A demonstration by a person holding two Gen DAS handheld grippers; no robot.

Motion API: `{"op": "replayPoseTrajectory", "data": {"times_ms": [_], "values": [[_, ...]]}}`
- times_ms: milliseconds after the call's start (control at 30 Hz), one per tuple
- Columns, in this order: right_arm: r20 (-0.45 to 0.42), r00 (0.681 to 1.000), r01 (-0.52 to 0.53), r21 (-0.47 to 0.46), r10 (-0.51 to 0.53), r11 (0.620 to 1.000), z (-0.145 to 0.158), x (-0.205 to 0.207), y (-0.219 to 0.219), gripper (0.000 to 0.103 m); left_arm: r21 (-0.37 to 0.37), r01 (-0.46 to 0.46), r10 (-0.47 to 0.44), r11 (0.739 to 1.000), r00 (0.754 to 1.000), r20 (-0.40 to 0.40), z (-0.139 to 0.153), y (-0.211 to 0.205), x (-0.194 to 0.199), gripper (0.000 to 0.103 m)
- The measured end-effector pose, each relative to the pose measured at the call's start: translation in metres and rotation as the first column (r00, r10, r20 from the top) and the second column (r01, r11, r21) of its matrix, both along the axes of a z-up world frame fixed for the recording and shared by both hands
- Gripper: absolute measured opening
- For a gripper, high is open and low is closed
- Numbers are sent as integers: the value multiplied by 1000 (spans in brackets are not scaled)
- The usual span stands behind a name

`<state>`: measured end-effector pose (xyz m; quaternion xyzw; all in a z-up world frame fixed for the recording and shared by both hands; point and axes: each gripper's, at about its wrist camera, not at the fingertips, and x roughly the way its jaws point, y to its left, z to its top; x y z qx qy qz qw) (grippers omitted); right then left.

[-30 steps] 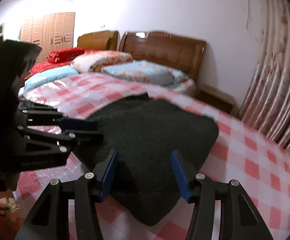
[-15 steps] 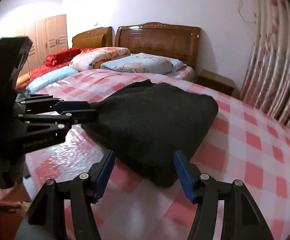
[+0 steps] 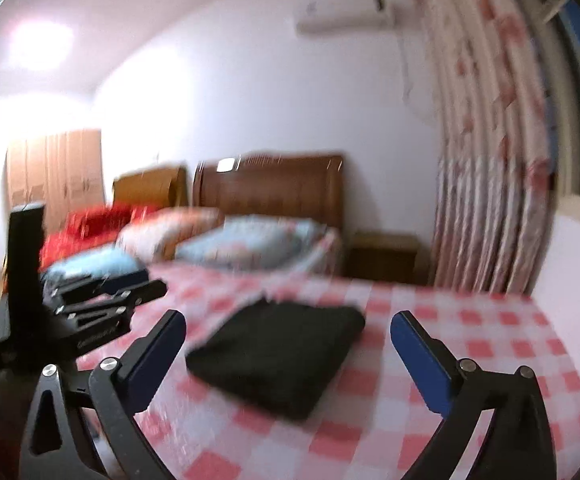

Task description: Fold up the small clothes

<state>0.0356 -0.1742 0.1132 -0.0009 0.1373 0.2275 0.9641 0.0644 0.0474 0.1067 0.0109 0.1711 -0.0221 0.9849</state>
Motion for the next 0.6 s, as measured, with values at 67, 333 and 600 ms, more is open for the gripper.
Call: {"op": "replayPoseTrajectory", "data": {"times_ms": [67, 333, 600], "values": [[30, 999, 23, 59, -25, 998, 11, -9, -5, 103, -11, -6, 7, 1000, 998, 56, 16, -1, -14, 53], [-74, 995, 71, 118, -63, 990, -16, -15, -2, 103, 5, -31, 30, 1000, 993, 111, 23, -13, -41, 77], [-189, 974, 147, 89, -128, 985, -40, -11, 3, 103, 65, -106, 105, 992, 994, 23, -5, -27, -37, 77]]}}
